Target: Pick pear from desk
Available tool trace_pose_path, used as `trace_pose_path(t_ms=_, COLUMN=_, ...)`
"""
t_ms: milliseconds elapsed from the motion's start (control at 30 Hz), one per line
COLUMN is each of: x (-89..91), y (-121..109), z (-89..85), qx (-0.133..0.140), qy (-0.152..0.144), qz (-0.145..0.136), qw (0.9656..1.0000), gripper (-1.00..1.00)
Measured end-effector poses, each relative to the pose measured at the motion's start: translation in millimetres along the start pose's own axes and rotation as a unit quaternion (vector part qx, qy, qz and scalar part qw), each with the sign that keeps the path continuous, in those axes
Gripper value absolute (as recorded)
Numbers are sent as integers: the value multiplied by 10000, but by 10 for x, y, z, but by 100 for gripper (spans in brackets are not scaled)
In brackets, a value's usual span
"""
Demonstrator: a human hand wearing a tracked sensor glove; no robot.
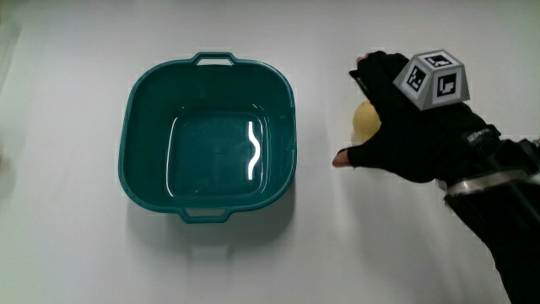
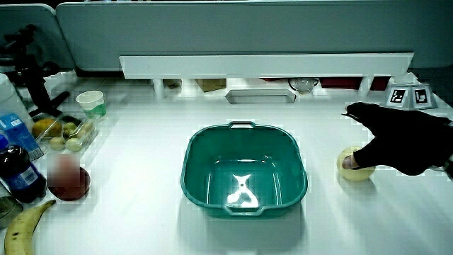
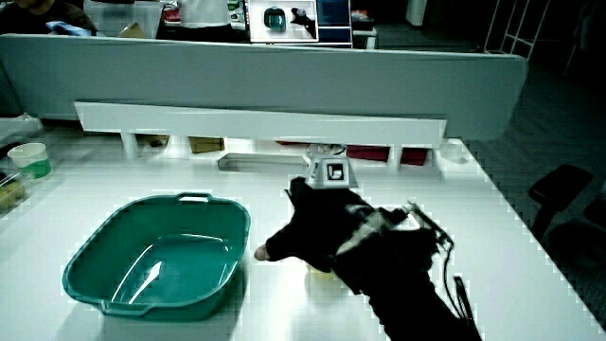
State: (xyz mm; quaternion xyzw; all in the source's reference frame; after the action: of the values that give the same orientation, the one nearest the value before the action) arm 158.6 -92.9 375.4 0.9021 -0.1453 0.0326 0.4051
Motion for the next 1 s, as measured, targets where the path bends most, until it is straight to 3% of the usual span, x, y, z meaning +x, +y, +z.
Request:
trace_pose_path(t_ms=33, x=87, y=81, z=-36, qx=-40, qy=-19, qz=-201, qw=9998, gripper=0)
trace_pose_path(t_ms=200, x=253, y=215, z=-25, qx=-273, qy=302, qz=-330, qw=9986, gripper=0)
trace_pose_path(t_ms=333, x=358, y=319, z=-64, qx=-417, qy=376, qz=-524, qw=9970, gripper=0)
trace_pose_path(t_ms=600, x=625, y=582, z=-292, qx=-945, qy=540, qz=-932, qw=9897, gripper=0)
trace_pose_path(t_ms=833, x=768, y=721, z=-466, qx=-1169, qy=670, qz=-1110, qw=9846, gripper=0)
trace_pose_path(t_ms=1000, x=809, y=769, z=-540, qx=-1229, qy=673, qz=-1155, qw=9834, gripper=0)
